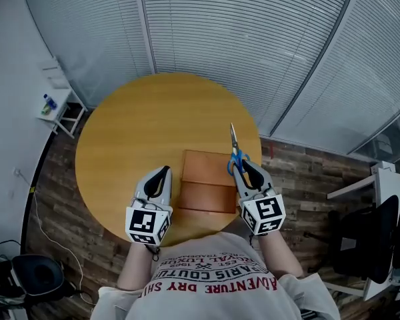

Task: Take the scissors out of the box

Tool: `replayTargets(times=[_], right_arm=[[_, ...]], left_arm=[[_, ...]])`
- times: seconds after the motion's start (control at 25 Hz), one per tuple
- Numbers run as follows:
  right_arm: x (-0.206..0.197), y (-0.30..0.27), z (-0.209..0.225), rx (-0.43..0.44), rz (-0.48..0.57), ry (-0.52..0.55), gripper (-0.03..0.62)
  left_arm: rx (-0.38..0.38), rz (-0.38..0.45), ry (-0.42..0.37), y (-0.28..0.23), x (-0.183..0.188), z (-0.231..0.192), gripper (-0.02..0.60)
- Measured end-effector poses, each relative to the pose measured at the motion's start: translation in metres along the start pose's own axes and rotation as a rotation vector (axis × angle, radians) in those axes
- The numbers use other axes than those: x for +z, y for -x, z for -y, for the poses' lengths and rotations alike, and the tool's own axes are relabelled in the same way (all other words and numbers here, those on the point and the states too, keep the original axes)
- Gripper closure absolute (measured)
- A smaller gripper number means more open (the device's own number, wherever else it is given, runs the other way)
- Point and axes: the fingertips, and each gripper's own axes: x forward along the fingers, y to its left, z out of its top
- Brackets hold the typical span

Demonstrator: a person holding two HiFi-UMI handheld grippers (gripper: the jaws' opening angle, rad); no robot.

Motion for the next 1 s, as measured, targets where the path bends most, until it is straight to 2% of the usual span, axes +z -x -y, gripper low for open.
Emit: replayTargets(times=[0.12, 0.44, 1.0], right_arm=[[0.014, 0.007, 0.003, -0.031, 0.055, -0.001, 0.505], [0.024, 0.016, 0.000, -0.063, 0.116, 0.000, 0.506], [0.025, 0.017, -0.003, -0.045, 0.102, -0.010, 0.507]], left_arm=[[0.002, 0.012, 0.006, -0.001, 0.005, -0.001, 0.572], [0.006, 0.013, 0.015, 0.001, 0.007, -0.001, 0.572], [-0.020, 0.014, 0.005, 0.000, 0.014, 0.010, 0.573]])
